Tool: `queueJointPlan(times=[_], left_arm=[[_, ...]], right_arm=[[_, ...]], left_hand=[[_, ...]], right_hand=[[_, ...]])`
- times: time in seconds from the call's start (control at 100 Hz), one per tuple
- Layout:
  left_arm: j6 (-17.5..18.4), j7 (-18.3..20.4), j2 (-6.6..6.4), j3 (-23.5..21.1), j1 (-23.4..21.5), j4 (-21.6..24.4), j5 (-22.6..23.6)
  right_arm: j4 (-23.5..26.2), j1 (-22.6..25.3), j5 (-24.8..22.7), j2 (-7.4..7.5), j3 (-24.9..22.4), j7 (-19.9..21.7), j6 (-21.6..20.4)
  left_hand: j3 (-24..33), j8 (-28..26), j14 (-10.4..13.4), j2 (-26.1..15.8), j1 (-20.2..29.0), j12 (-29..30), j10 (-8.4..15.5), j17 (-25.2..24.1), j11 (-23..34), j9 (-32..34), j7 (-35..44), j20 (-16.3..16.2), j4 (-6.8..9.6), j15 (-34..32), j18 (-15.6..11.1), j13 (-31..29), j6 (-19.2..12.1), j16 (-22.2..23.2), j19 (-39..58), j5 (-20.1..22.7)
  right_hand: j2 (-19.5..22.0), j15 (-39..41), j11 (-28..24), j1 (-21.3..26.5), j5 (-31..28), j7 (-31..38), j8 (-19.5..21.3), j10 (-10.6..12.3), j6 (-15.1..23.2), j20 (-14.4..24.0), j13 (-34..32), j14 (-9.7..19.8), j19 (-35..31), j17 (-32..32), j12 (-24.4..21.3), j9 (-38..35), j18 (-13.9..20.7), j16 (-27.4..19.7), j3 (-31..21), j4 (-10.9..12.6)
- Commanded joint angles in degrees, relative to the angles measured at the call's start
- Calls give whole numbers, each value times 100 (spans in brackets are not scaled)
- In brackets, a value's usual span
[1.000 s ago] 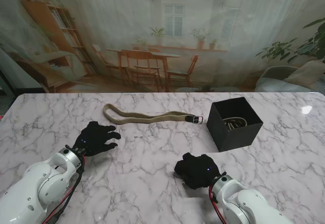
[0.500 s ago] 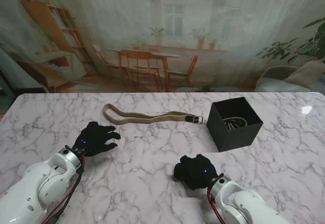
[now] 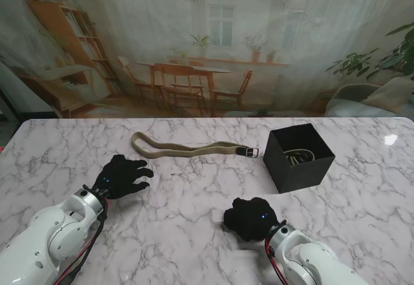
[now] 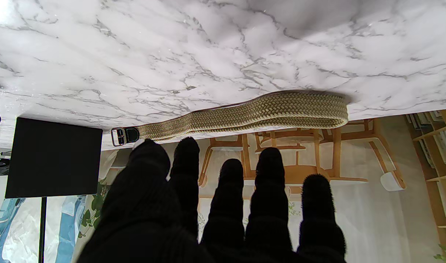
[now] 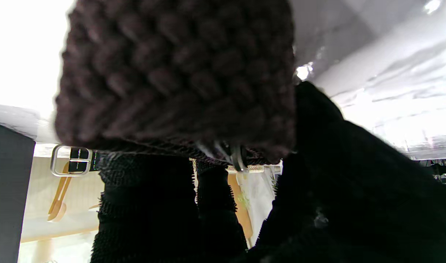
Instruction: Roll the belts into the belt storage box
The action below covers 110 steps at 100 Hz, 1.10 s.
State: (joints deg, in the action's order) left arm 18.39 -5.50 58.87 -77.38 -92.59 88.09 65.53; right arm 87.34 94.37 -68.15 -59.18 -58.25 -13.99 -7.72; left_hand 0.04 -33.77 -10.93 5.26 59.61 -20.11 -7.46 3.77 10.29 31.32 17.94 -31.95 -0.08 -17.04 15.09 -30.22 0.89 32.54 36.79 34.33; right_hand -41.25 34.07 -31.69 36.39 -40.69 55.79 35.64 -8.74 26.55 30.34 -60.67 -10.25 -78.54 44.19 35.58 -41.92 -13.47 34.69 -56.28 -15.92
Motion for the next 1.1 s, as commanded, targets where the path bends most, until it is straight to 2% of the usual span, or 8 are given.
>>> queueJointPlan(times=[0.0, 0.42, 0.67, 0.87, 1.09], left_arm=[[11, 58, 4, 17, 12, -18, 12], [27, 56, 3, 33, 38, -34, 6], [60, 68, 5, 78, 105, -64, -32], [42, 79, 11, 172, 188, -79, -74], [60, 85, 13, 223, 238, -89, -107]], right_arm=[[62, 75, -36, 27, -49, 12, -45], [561, 335, -488, 47, -658, -243, -348], [1189, 461, -934, 69, -1436, -417, -866], [1359, 39, -1159, 100, -1836, -329, -1246], [927, -742, -1444, 180, -1974, -299, -1295]], left_hand=[[-50, -29, -32, -187, 140, 19, -38, -120, -50, -236, -68, -53, -85, 146, 161, 120, 43, -25, -172, -61], [-53, -31, -33, -179, 116, 19, -39, -124, -50, -234, -67, -50, -85, 146, 161, 121, 53, -25, -176, -54], [-62, -29, -38, -186, 74, 19, -47, -124, -49, -232, -71, -50, -86, 147, 156, 125, 67, -25, -175, -51], [-64, -32, -39, -192, 40, 11, -42, -113, -36, -198, -69, -59, -84, 137, 159, 113, 82, -20, -155, -38], [-58, -36, -48, -175, 30, 11, -47, -115, -41, -206, -69, -60, -81, 134, 159, 114, 85, -18, -147, -33]], right_hand=[[124, 1848, -742, 1133, -309, 203, 236, 460, -240, -93, -371, 1258, -296, 345, 334, -641, 770, 410, -1194, 187], [138, 1994, -832, 1175, -747, 314, 300, 536, -362, -206, -336, 1300, -255, 689, 468, -784, 938, 511, -1253, 128], [179, 1969, -795, 1167, -867, 297, 248, 556, -395, -222, -324, 1326, -234, 694, 496, -770, 969, 519, -1215, 124], [208, 1927, -778, 1161, -886, 290, 217, 600, -392, -240, -317, 1374, -197, 689, 519, -773, 1005, 518, -1178, 126], [246, 1872, -768, 1153, -856, 278, 189, 635, -355, -265, -316, 1432, -140, 709, 547, -749, 1061, 519, -1129, 133]])
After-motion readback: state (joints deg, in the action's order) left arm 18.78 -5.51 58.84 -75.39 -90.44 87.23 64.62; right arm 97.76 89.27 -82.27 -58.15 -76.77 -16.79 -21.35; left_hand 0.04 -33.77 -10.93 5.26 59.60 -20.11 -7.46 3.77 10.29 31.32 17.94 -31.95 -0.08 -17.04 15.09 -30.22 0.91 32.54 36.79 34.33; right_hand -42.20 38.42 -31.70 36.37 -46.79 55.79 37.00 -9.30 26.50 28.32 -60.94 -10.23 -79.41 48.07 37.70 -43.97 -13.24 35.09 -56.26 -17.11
